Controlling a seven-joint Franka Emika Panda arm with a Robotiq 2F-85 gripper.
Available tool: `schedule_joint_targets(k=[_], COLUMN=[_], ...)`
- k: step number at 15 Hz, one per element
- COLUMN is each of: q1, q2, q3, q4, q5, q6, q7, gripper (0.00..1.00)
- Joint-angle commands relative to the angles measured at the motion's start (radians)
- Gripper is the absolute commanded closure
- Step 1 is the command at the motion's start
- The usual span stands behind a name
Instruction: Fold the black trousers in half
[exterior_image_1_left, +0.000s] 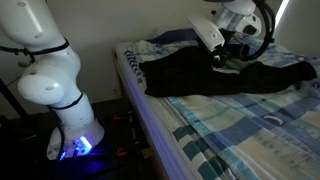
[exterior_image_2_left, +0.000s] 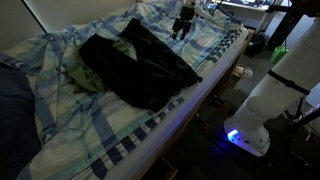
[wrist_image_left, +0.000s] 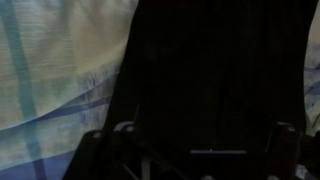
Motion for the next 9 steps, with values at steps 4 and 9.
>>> schedule_joint_targets(k=[4, 9], q1=[-0.029, -0.047], q2=[0.173, 0.258], q3=[0.072, 0.111], q4=[0.129, 0.191], q5=[0.065, 0.085], q6=[0.037, 0.183], q7=[0.041, 0.102], gripper=[0.0, 0.0])
